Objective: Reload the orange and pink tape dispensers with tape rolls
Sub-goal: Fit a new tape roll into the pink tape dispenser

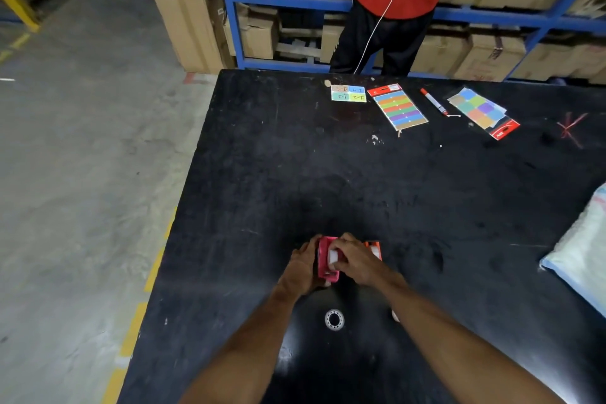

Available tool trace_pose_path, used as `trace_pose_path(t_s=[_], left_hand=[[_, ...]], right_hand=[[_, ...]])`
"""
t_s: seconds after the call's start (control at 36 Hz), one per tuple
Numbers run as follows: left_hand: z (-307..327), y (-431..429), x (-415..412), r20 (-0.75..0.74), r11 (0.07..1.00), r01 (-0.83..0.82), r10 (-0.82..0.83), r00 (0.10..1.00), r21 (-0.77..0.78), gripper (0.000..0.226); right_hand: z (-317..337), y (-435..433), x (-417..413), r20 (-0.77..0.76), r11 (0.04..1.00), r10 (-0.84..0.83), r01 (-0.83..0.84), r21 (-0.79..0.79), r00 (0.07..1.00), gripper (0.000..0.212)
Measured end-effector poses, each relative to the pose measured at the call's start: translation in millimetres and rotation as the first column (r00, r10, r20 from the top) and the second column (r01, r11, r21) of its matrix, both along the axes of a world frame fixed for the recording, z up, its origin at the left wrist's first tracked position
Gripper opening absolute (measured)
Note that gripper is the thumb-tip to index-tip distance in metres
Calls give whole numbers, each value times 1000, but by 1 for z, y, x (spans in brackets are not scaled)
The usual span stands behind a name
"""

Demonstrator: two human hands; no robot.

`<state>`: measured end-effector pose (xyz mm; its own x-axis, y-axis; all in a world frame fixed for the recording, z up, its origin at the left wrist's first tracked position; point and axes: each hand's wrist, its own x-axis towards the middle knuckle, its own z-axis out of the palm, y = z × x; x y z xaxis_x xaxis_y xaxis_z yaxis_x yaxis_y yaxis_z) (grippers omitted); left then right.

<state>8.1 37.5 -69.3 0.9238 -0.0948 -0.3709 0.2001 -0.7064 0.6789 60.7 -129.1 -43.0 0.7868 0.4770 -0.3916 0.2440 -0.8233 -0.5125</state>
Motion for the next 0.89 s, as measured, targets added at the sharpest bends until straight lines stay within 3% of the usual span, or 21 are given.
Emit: trace_pose_path(t_s=[0.08, 0.19, 0.28, 0.42, 0.61, 0.89], left_hand=[[2, 3, -4, -46, 999, -35, 33, 998, -35, 115], [25, 0, -13, -5, 956, -232, 235, 972, -178, 55], [27, 2, -20, -116, 861, -348, 328, 937, -371, 22], [56, -5, -38, -141, 735, -353, 336, 931, -579, 20], [68, -9, -48, -131, 610, -412, 452, 883, -677, 24], [84, -15, -67, -86, 579, -363, 449, 889, -730, 26]], right_hand=[[8, -5, -5, 20, 998, -8, 7, 56, 1000, 38], [21, -9, -18, 47, 987, -37, 29, 158, 998, 35], [30, -8, -27, 59, 972, -73, 58, 227, 996, 30], [44, -7, -40, 121, 945, -120, 76, 318, 985, 29], [56, -9, -56, 155, 908, -247, 173, 383, 956, 37], [74, -14, -80, 111, 881, -311, 243, 407, 944, 28]])
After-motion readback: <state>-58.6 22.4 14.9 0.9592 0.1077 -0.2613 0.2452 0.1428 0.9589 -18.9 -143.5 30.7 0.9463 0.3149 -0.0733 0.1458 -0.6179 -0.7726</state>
